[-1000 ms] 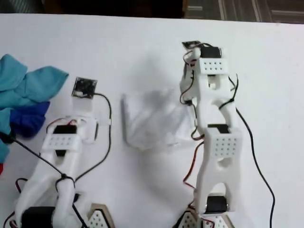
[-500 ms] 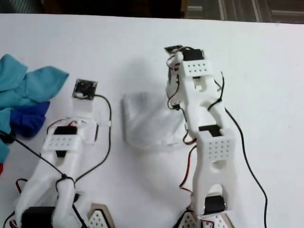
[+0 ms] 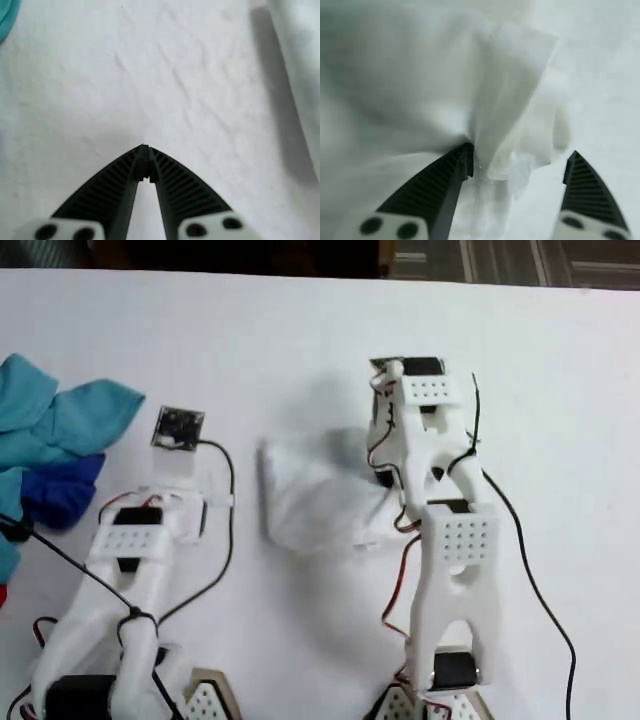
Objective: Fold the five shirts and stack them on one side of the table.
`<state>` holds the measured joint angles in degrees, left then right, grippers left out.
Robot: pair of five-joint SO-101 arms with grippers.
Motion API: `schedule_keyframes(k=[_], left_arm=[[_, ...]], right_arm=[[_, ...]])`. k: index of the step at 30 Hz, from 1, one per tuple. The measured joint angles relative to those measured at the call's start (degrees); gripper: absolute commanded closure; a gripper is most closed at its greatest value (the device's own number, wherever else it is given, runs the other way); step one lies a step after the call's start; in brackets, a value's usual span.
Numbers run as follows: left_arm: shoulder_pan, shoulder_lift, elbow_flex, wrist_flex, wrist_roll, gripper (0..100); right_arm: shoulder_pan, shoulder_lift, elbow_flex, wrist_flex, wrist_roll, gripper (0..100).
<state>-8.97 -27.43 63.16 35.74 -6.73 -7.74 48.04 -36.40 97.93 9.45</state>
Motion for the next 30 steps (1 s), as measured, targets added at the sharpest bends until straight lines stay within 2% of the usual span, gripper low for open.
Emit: schedule_keyframes(k=[6,13,20,30], left_arm=[[0.0,0.0,0.0,0.0,0.0,97],[0.0,0.0,0.0,0.0,0.0,97],[0.0,0.0,0.0,0.0,0.0,97],[0.1,0.0,0.2,0.0,0.0,97]], right_arm=[[0.0,0.4,-0.1,0.0,0.0,71.5],[1.1,0.6,-0.1,-1.3,0.0,98.7],[3.0,0.6,-0.1,-2.3,0.9,97.8],[11.6,0.5,-0.1,-13.7,13.5,97.9]])
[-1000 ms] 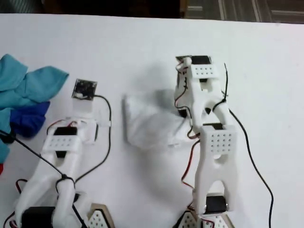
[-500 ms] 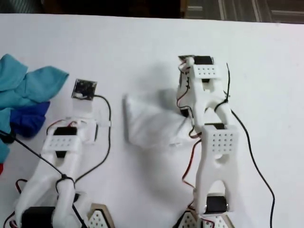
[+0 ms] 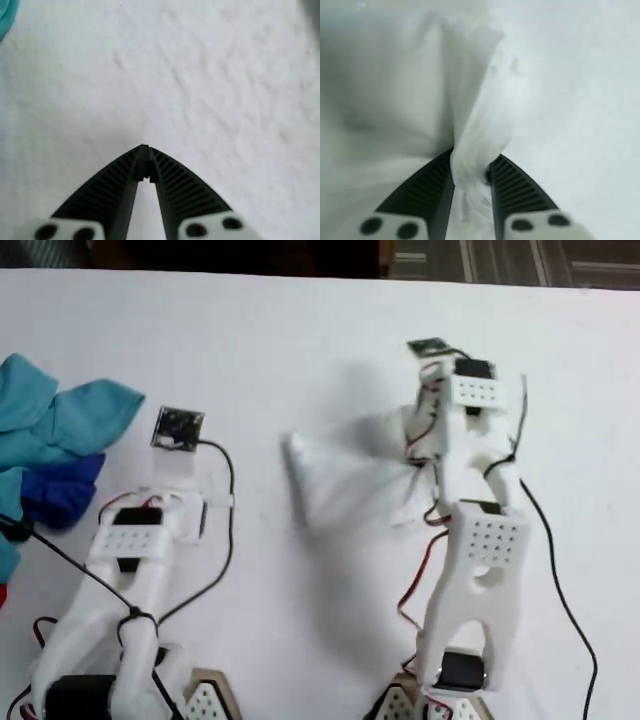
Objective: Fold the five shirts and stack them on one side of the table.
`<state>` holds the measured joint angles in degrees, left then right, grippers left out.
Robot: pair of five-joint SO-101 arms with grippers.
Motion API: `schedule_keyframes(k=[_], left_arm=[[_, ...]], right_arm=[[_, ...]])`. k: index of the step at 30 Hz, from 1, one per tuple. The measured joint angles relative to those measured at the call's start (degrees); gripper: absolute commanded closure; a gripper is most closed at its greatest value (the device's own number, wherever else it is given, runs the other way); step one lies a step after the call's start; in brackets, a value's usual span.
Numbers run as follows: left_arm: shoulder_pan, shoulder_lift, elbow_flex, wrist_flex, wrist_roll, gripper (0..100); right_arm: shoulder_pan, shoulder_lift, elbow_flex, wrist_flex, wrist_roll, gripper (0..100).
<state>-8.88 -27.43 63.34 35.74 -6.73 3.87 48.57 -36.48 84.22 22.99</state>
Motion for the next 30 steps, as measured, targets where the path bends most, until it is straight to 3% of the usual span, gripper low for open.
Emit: schedule_keyframes(k=[18,30], left_arm=[[0.0,0.0,0.0,0.0,0.0,97],[0.0,0.0,0.0,0.0,0.0,97]], right_arm=[[16.4,0.8,-11.5,-17.8,11.0,97.9],[24.5,14.4,-24.5,-24.3,16.5,97.9]])
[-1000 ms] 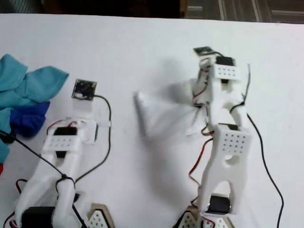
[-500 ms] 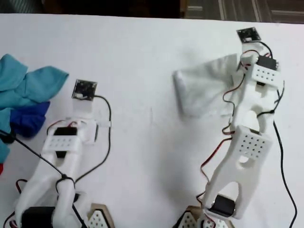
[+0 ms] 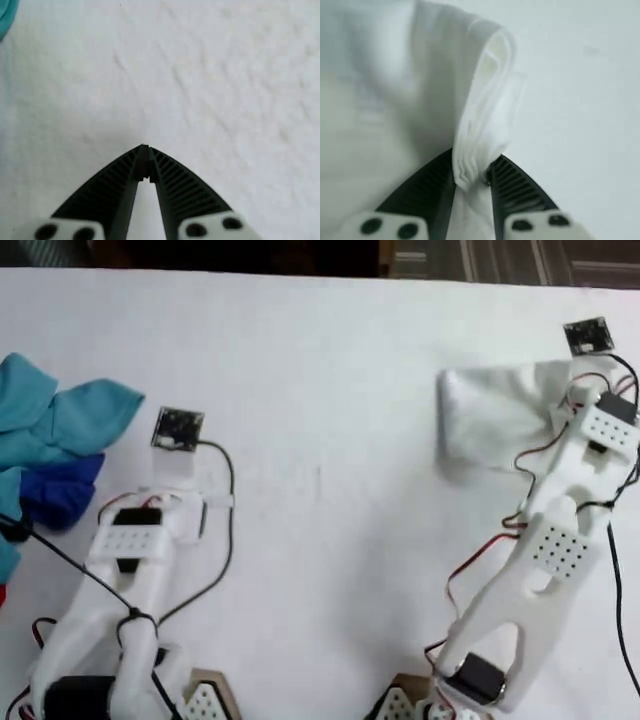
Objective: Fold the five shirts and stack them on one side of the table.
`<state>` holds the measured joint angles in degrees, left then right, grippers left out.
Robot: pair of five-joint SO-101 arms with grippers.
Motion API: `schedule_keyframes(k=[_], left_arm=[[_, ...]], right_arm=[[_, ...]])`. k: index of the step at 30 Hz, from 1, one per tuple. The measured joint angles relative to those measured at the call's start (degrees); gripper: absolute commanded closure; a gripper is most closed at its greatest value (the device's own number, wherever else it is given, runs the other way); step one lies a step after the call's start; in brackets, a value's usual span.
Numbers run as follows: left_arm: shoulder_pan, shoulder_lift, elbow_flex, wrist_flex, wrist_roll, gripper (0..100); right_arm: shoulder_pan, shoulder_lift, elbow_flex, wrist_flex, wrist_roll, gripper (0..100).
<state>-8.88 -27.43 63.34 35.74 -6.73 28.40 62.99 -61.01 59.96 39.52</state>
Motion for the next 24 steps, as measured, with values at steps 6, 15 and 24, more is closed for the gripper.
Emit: schedule_keyframes(k=[6,15,24], left_arm=[[0.0,0.0,0.0,0.0,0.0,97],[-0.1,0.0,0.0,0.0,0.0,97],[-2.2,0.0,0.0,0.0,-0.4,97]], right_arm=[[-0.1,5.7,-9.5,0.4,0.2,97.9],[-1.7,9.6,-15.8,0.4,0.2,97.3],[-0.1,9.7,-20.2,4.3,-5.9,87.4]])
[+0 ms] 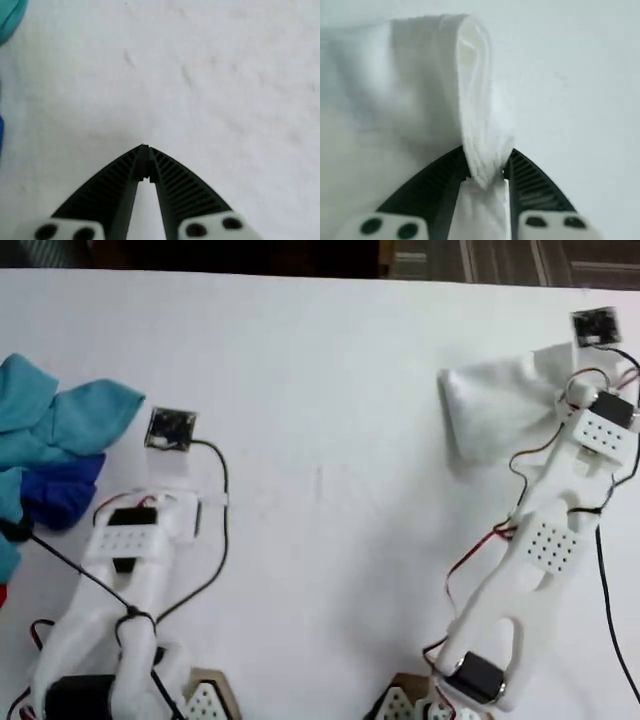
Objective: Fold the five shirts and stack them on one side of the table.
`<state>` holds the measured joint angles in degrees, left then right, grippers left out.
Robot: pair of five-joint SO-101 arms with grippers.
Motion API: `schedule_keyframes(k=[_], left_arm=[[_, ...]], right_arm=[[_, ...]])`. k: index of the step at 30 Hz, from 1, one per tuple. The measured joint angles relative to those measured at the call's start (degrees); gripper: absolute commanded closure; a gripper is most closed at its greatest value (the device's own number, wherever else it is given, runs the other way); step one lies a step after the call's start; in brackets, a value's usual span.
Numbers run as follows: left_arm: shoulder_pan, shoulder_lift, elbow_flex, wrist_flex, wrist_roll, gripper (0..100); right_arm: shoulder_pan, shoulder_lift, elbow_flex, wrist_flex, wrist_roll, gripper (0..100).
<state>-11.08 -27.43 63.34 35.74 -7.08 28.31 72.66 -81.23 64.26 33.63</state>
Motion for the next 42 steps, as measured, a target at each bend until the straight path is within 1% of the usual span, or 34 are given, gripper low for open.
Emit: schedule_keyframes(k=[5,10,12,14,16,22,25,29,33,36,39,42], left_arm=[[-0.8,0.0,0.0,0.0,-4.7,97],[-2.0,0.0,0.0,0.3,-5.5,97],[-3.2,0.0,-1.1,2.3,-5.5,97],[-4.6,0.0,-3.9,5.8,-5.5,97],[-6.5,0.0,-7.9,10.3,-5.7,95],[-15.6,0.0,-24.1,26.4,-7.0,80],[-20.6,0.0,-31.6,31.1,-11.9,79],[-27.8,0.0,-37.9,32.4,-16.0,78],[-33.7,0.6,-39.6,32.4,-20.9,78],[-37.6,4.7,-41.1,32.4,-23.7,78],[-41.3,11.3,-45.2,32.6,-25.8,78],[-43.9,17.9,-51.0,34.1,-26.8,78]], right_arm=[[1.5,0.0,-0.9,0.6,-2.0,87.2],[1.4,0.0,-5.6,4.7,-2.3,87.2],[1.5,0.0,-7.6,7.1,-2.3,86.9],[1.5,-0.1,-10.0,10.2,-2.3,83.5],[1.4,-0.4,-11.6,14.4,-2.3,79.7],[1.0,-4.4,-12.0,24.9,-2.3,79.0],[0.0,-7.6,-12.0,29.4,-2.3,79.0],[-2.4,-13.4,-12.0,35.3,-2.3,79.0],[-3.7,-18.8,-12.0,35.8,-2.3,79.0],[-3.6,-23.7,-10.0,35.9,-2.3,79.0],[-3.5,-31.6,-2.1,36.0,-2.3,79.0],[-4.3,-42.2,10.6,36.0,-2.3,79.0]])
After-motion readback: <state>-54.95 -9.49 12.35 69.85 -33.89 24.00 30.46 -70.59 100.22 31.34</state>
